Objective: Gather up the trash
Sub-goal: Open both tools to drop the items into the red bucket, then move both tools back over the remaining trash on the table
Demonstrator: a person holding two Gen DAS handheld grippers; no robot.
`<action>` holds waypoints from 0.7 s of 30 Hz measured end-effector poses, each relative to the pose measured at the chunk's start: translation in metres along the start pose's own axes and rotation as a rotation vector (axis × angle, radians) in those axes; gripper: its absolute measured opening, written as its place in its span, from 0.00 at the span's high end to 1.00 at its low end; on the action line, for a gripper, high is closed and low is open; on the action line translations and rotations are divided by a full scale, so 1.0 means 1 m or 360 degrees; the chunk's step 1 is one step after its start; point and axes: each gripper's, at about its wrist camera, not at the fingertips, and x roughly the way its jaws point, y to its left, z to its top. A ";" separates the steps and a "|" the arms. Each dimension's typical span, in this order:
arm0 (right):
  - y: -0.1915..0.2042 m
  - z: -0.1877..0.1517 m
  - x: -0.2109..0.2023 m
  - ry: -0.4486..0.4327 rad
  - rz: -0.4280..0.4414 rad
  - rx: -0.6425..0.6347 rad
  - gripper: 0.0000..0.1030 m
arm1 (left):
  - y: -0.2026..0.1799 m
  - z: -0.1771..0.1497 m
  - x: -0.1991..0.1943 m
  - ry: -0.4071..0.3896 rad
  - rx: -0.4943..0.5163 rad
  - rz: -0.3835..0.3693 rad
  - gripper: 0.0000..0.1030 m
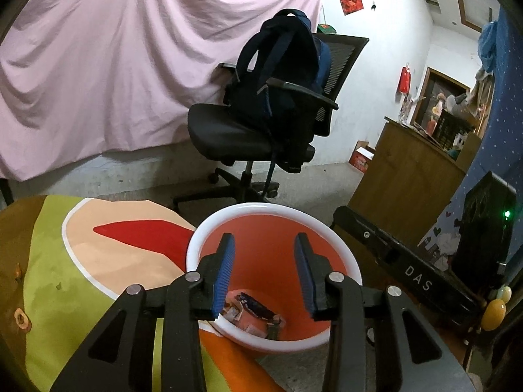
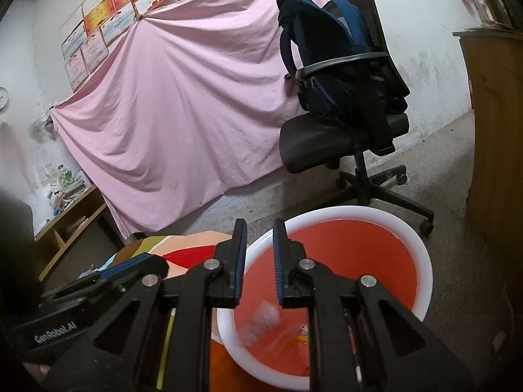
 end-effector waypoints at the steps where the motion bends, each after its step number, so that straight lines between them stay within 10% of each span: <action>1: 0.000 0.000 0.000 -0.0002 0.0001 0.0001 0.55 | 0.002 0.000 -0.002 -0.0009 -0.0008 0.0005 0.69; 8: 0.011 -0.001 -0.005 -0.0078 0.0007 -0.0074 0.53 | 0.011 0.001 -0.025 -0.0144 -0.0031 0.0100 0.65; 21: 0.062 -0.003 -0.034 -0.0431 0.0162 -0.0243 0.07 | 0.046 -0.018 -0.107 -0.0489 -0.0029 0.0442 0.42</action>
